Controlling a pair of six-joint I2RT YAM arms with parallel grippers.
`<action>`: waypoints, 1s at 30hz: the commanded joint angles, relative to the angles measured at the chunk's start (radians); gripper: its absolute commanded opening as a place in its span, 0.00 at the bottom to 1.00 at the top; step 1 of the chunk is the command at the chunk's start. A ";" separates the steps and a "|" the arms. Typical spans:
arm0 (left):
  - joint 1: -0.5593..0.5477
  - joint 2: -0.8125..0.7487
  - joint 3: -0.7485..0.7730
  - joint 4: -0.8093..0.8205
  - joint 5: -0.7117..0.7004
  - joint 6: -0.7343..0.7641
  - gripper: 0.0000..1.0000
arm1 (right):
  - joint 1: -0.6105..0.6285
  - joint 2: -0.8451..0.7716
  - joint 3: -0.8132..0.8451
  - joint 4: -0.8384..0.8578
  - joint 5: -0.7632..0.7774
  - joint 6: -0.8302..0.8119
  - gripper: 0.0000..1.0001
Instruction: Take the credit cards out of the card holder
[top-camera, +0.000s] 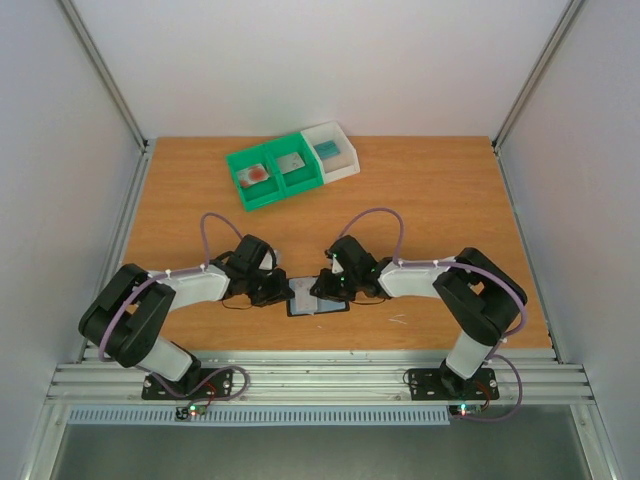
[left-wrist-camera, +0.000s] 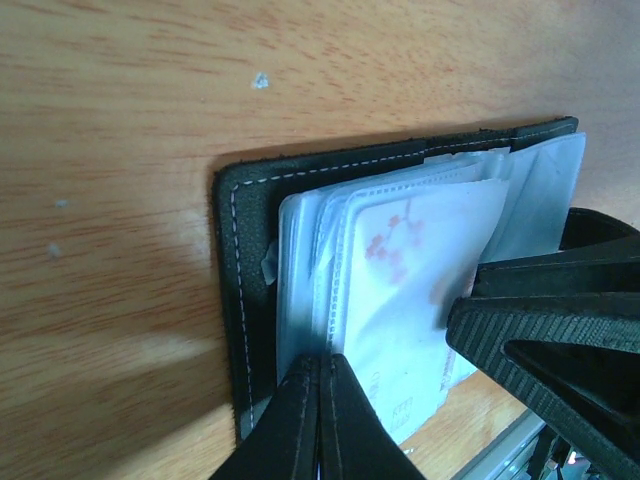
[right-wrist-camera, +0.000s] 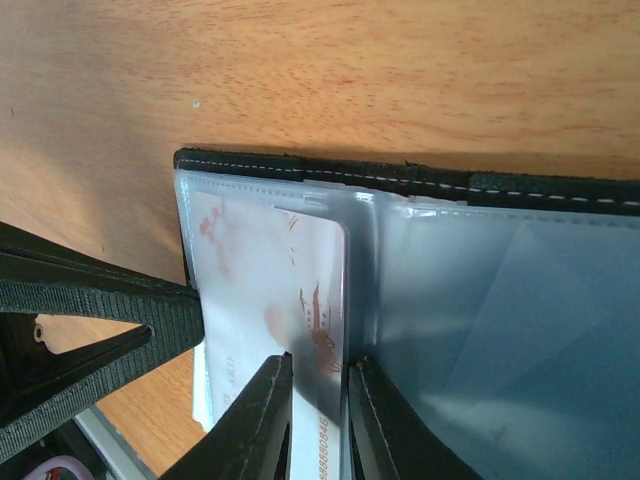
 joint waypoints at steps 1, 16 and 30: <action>-0.006 0.032 -0.028 -0.002 -0.036 0.007 0.00 | 0.006 -0.031 -0.025 0.051 0.017 0.014 0.15; -0.006 0.078 -0.027 0.032 -0.015 0.007 0.00 | -0.034 -0.091 -0.065 0.032 0.028 0.004 0.01; -0.006 0.076 -0.020 0.021 -0.020 0.002 0.02 | -0.092 -0.123 -0.127 0.066 0.000 0.013 0.01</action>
